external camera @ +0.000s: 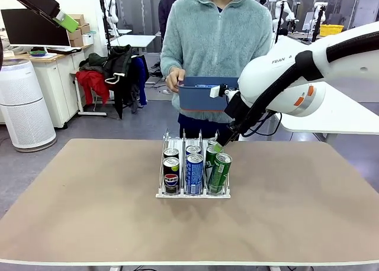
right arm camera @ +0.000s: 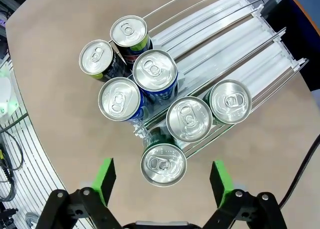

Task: Fill the beverage cans into the dispenser.
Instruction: Pick up the Ionic drink handed by the human.

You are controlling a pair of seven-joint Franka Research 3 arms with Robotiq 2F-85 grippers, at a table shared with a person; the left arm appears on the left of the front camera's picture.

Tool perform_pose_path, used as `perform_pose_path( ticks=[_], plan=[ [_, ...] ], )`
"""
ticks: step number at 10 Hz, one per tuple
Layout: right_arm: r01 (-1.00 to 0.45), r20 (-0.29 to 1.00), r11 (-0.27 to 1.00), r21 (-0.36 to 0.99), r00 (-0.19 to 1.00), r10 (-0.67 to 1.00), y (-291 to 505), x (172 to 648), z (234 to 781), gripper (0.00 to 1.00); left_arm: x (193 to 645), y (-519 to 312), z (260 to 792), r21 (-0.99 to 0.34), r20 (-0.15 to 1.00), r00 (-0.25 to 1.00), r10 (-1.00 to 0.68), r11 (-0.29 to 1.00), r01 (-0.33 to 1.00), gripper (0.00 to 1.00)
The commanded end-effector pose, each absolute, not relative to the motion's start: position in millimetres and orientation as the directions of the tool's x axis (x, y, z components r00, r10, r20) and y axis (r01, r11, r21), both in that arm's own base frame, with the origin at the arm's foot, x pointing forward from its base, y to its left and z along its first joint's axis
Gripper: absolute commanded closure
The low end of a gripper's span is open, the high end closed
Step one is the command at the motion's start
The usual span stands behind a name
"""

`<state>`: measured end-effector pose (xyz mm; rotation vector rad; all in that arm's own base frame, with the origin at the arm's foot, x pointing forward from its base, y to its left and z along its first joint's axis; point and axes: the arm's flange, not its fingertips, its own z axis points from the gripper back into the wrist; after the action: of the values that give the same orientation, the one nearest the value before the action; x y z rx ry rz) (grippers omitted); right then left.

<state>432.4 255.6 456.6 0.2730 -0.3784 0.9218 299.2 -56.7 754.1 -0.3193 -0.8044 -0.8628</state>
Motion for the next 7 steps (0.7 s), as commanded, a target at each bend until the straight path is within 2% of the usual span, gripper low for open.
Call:
perform_pose_path(
  ticks=[1,2,7],
  plan=[
    [-0.817,0.430,0.573,0.065,0.541,0.723,256.8,433.8,456.5,0.00,298.8,-56.6,753.0,0.047,0.742,0.396,-0.542,0.631,0.775,0.00],
    [-0.814,0.430,0.578,0.068,0.546,0.719,255.6,432.4,456.6,0.00,298.8,-56.6,753.0,0.047,0.742,0.396,-0.542,0.631,0.775,0.00],
    [-0.877,0.571,0.471,-0.098,0.338,0.748,198.7,429.1,582.5,0.00,298.8,-56.6,753.0,0.047,0.742,0.396,-0.542,0.631,0.775,0.00]
  ],
)
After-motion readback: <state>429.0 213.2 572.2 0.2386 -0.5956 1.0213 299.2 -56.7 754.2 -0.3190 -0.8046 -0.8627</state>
